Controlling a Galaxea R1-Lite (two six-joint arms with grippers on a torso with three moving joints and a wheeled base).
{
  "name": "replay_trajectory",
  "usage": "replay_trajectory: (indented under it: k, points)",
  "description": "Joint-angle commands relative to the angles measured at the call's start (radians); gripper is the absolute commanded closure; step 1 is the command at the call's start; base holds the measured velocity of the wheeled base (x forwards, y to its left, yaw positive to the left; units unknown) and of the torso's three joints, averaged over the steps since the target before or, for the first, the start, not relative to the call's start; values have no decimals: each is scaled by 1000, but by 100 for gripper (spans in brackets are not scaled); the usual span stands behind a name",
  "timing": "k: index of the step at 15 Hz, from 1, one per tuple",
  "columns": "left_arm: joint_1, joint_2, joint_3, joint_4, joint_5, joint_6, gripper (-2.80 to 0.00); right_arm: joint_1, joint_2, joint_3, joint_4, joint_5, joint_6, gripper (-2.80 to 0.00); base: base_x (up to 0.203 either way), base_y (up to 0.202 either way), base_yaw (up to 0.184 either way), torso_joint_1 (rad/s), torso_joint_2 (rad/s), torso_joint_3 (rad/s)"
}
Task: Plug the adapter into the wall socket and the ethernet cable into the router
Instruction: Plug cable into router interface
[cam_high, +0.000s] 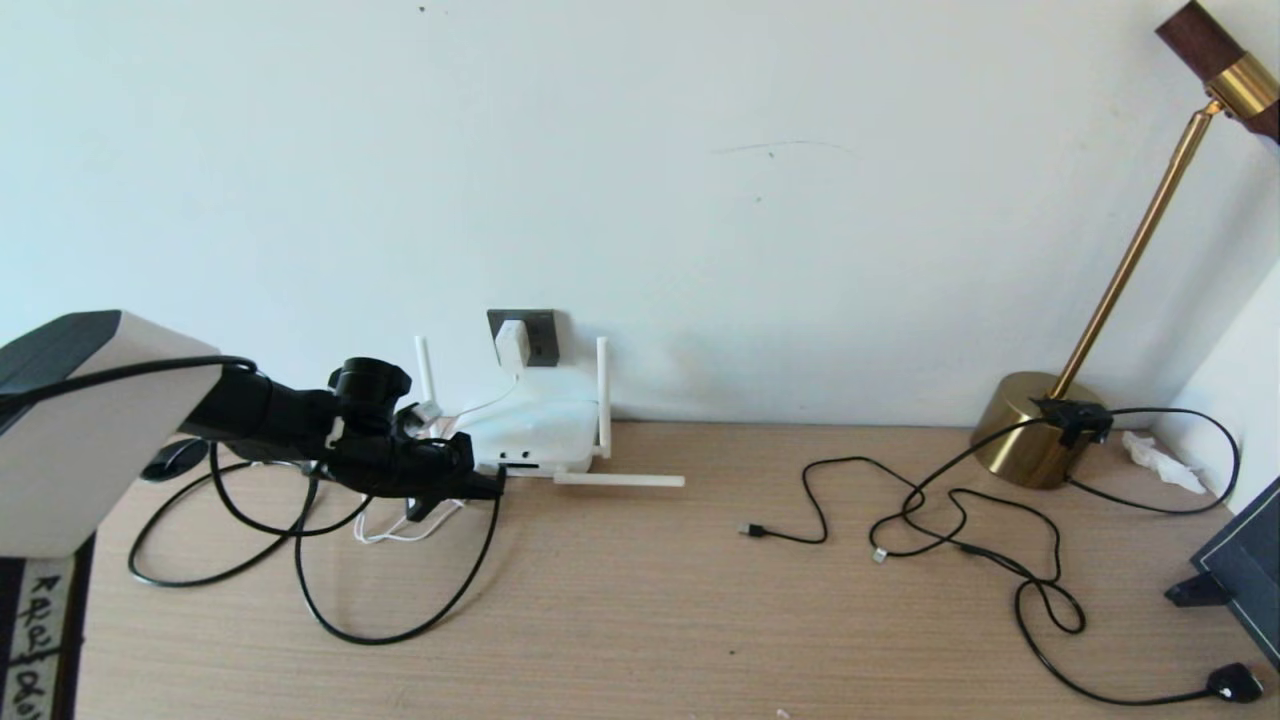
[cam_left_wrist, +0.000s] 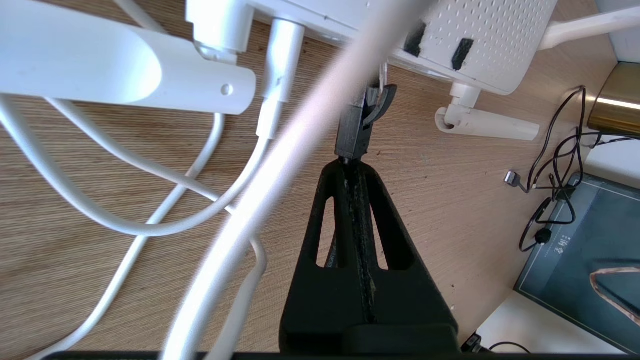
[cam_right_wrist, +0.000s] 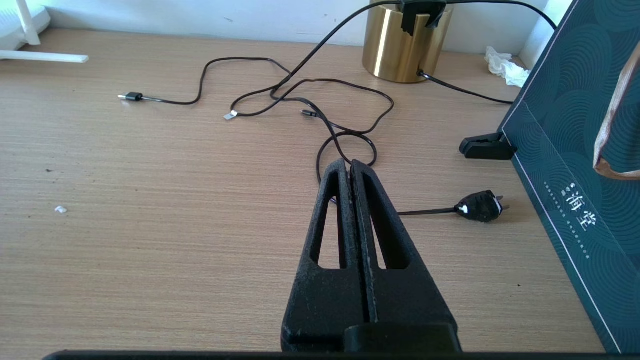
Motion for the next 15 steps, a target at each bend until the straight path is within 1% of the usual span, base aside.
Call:
replay_trajectory:
  k: [1, 15]
  points:
    - [5, 0, 0, -2, -1, -3, 0, 0, 2, 0, 0, 0, -1, 0, 0, 0, 0, 0, 0, 0]
    - [11, -22, 2, 1, -1, 0, 0, 0, 2, 0, 0, 0, 0, 0, 0, 0, 0, 0, 0, 0]
